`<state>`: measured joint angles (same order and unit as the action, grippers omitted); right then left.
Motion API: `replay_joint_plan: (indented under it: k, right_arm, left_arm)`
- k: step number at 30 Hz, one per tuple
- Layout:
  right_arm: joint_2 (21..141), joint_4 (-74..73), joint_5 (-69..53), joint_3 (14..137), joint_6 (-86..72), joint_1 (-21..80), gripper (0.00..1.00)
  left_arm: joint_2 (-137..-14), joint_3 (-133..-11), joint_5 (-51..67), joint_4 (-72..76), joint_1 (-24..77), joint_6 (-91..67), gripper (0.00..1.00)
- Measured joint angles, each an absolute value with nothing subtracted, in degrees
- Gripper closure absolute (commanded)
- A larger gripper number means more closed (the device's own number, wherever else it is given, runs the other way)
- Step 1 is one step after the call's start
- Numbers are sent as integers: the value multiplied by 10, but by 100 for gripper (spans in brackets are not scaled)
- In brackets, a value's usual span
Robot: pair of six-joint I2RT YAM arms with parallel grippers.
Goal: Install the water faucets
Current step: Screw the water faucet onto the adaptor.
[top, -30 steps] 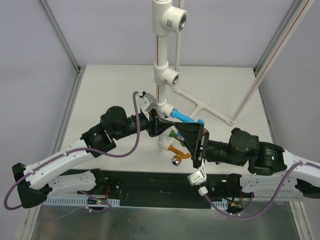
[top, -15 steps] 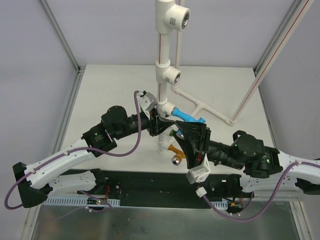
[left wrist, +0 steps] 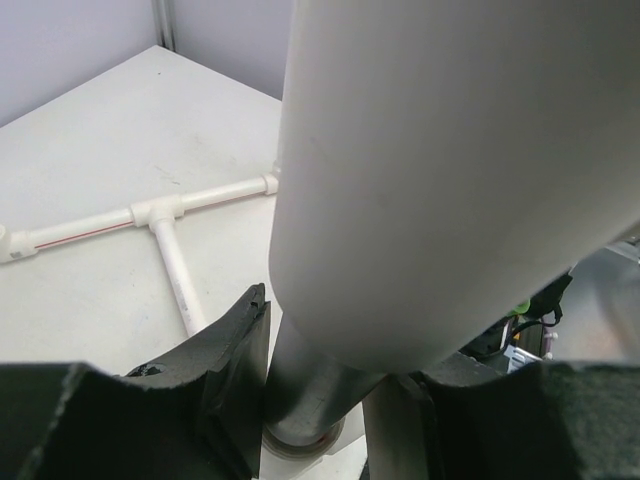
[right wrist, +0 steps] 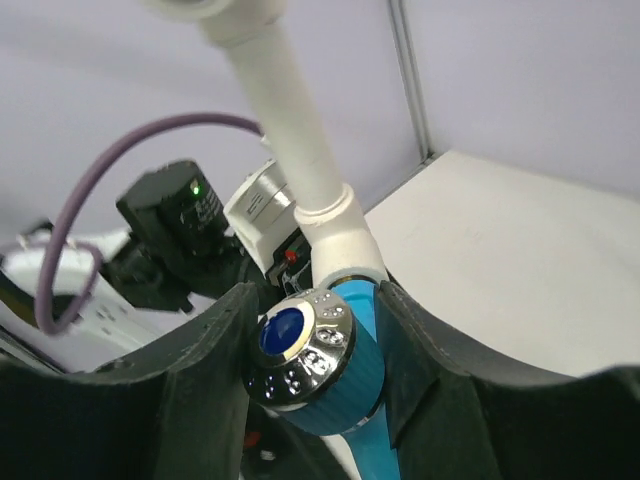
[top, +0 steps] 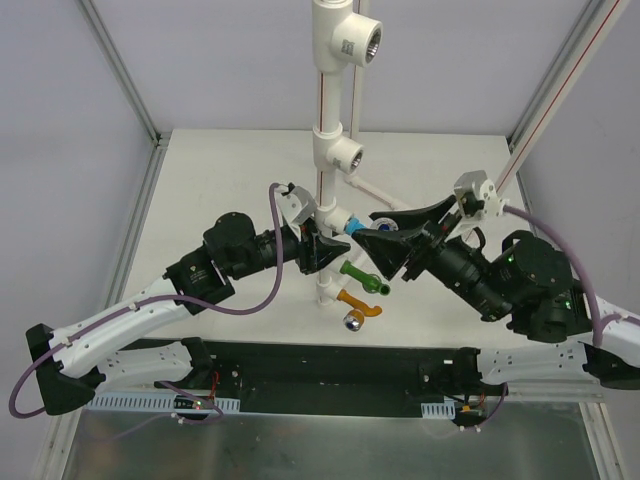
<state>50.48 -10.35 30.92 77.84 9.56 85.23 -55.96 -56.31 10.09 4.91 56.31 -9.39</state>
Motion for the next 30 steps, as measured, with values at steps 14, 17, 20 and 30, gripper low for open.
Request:
replay_joint_plan:
  k: [14,17,20,30]
  right_arm:
    - [404,-41,273,639,-403,694,94]
    - [385,-13,215,599,-496,638,93]
    - [375,7,153,574,-574,585,93]
    - [360,9,101,572,-578,547,40]
  left_arm:
    - [-568,-563,110,62,567,-94,100]
    - [-569,-563,115,63,567,-95,100]
    - [-569,-563,112,63,565,-100,100]
    - [-563,-556,108,70,566,-100,100]
